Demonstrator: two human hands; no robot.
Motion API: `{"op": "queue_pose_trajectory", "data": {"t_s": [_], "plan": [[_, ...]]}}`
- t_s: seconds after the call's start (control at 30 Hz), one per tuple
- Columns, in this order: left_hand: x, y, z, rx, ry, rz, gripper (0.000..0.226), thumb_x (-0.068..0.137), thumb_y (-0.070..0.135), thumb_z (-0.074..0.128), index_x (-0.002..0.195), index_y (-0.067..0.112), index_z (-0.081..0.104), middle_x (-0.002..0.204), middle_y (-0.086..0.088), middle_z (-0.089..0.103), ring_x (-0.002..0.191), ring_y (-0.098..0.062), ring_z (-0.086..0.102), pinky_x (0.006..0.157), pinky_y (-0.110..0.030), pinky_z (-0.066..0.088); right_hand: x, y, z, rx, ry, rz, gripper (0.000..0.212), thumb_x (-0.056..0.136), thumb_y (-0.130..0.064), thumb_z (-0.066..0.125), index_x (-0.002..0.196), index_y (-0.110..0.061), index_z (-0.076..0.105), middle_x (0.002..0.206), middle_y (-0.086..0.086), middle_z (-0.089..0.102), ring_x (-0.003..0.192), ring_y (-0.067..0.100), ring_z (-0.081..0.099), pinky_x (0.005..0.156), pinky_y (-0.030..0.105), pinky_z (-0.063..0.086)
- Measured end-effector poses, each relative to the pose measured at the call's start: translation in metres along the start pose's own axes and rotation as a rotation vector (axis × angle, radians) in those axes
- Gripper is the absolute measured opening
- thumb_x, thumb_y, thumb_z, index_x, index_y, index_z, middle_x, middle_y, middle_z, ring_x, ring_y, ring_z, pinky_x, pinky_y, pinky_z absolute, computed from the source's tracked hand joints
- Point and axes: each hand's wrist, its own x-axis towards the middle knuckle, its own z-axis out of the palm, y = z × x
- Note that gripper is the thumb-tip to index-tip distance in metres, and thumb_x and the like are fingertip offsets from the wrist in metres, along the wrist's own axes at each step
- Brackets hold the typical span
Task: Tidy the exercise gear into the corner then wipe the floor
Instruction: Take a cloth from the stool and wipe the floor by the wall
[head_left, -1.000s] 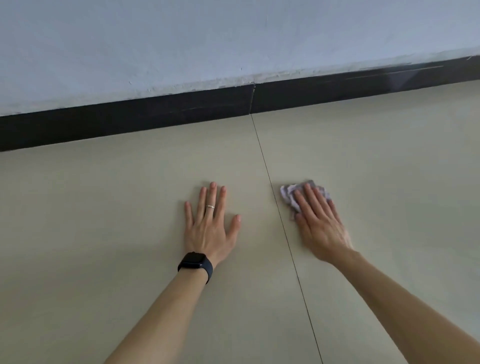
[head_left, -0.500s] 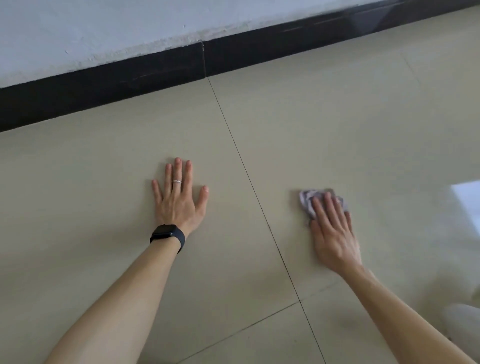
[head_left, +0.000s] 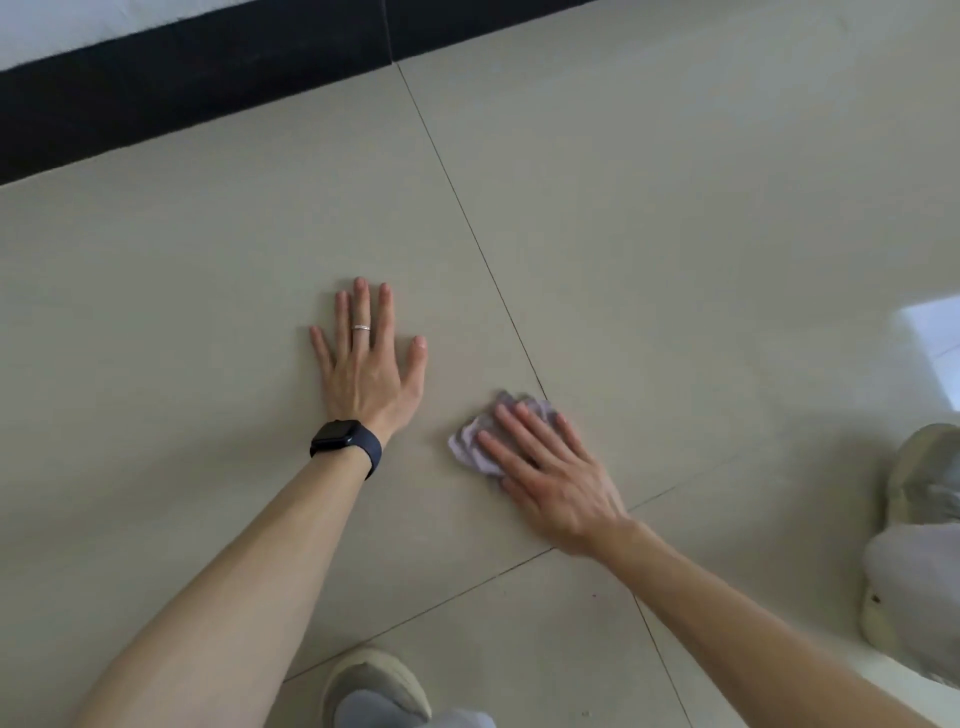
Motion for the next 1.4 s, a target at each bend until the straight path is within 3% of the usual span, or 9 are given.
{"op": "queue_pose_trajectory", "data": {"t_s": [0.17,0.23,0.3,0.4,0.47,0.8,1.2,1.27,1.4], "plan": [[0.012,-0.016,-0.02,-0.081,0.048,-0.005,0.066,0.097,0.047,0.027,0.158,0.024,0.017,0.166,0.0,0.007,0.152,-0.023,0.006,0.119,-0.055,0.006,0.097,0.073,-0.042,0.174,0.112,0.819,0.056,0.105,-0.043,0.022,0.158,-0.037,0.003,0.167,-0.004,-0.01,0.152,0.014,-0.014,0.123,0.049,-0.003],[0.028,-0.029,-0.029,-0.034,0.037,-0.031,0.067,0.097,0.049,0.023,0.158,0.024,0.014,0.166,0.0,0.005,0.153,-0.023,0.003,0.12,-0.056,0.006,0.126,0.059,-0.045,0.237,0.113,0.927,0.059,0.104,-0.042,0.021,0.158,-0.035,-0.002,0.166,-0.001,-0.015,0.151,0.014,-0.019,0.122,0.05,-0.008],[0.046,-0.044,-0.039,0.0,0.029,-0.065,0.065,0.099,0.05,0.023,0.158,0.025,0.01,0.166,0.0,0.002,0.153,-0.022,0.0,0.12,-0.056,0.005,0.138,0.029,-0.037,0.163,0.082,0.709,0.058,0.103,-0.045,0.018,0.158,-0.035,0.0,0.165,-0.002,-0.016,0.15,0.013,-0.02,0.122,0.049,-0.007],[0.068,-0.061,-0.049,0.02,0.035,-0.089,0.065,0.101,0.052,0.025,0.158,0.028,0.004,0.166,0.002,-0.003,0.153,-0.02,-0.004,0.121,-0.054,0.001,0.146,0.009,-0.029,-0.048,-0.046,0.133,0.056,0.104,-0.046,0.014,0.158,-0.035,0.008,0.166,-0.005,-0.006,0.152,0.013,-0.012,0.123,0.046,0.0],[0.082,-0.072,-0.054,0.036,0.053,-0.113,0.067,0.1,0.055,0.023,0.158,0.03,0.001,0.166,0.003,-0.005,0.153,-0.02,-0.006,0.121,-0.054,-0.001,0.172,0.022,-0.036,-0.105,-0.062,-0.011,0.054,0.105,-0.044,0.015,0.158,-0.035,0.01,0.167,-0.005,0.0,0.153,0.014,-0.007,0.124,0.045,0.004],[0.101,-0.103,-0.048,0.088,0.12,-0.201,0.073,0.093,0.07,0.011,0.156,0.037,-0.007,0.165,0.006,-0.012,0.153,-0.017,-0.006,0.121,-0.054,0.001,0.31,0.07,-0.07,0.071,0.076,0.683,0.058,0.103,-0.046,0.014,0.157,-0.035,-0.006,0.165,-0.004,-0.017,0.15,0.012,-0.019,0.122,0.045,-0.01],[0.103,-0.102,-0.054,0.071,0.082,-0.217,0.076,0.092,0.068,0.024,0.157,0.037,0.001,0.166,0.006,-0.007,0.153,-0.018,-0.002,0.121,-0.056,0.006,0.366,0.07,-0.086,0.083,0.066,0.779,0.059,0.104,-0.044,0.017,0.157,-0.033,-0.005,0.165,0.002,-0.017,0.151,0.018,-0.018,0.121,0.052,-0.008],[0.104,-0.101,-0.054,0.074,0.076,-0.221,0.076,0.092,0.068,0.023,0.157,0.037,0.0,0.166,0.006,-0.008,0.153,-0.018,-0.003,0.121,-0.056,0.005,0.371,0.043,-0.077,0.037,0.063,0.615,0.059,0.105,-0.043,0.02,0.158,-0.03,-0.001,0.166,0.004,-0.013,0.152,0.021,-0.015,0.122,0.051,-0.006],[0.105,-0.101,-0.056,0.08,0.06,-0.225,0.077,0.091,0.069,0.021,0.157,0.037,-0.003,0.165,0.006,-0.011,0.153,-0.017,-0.005,0.121,-0.055,0.003,0.37,0.014,-0.063,-0.145,-0.077,-0.106,0.055,0.106,-0.045,0.015,0.158,-0.034,0.005,0.167,-0.004,-0.003,0.153,0.015,-0.009,0.123,0.049,0.002]]}}
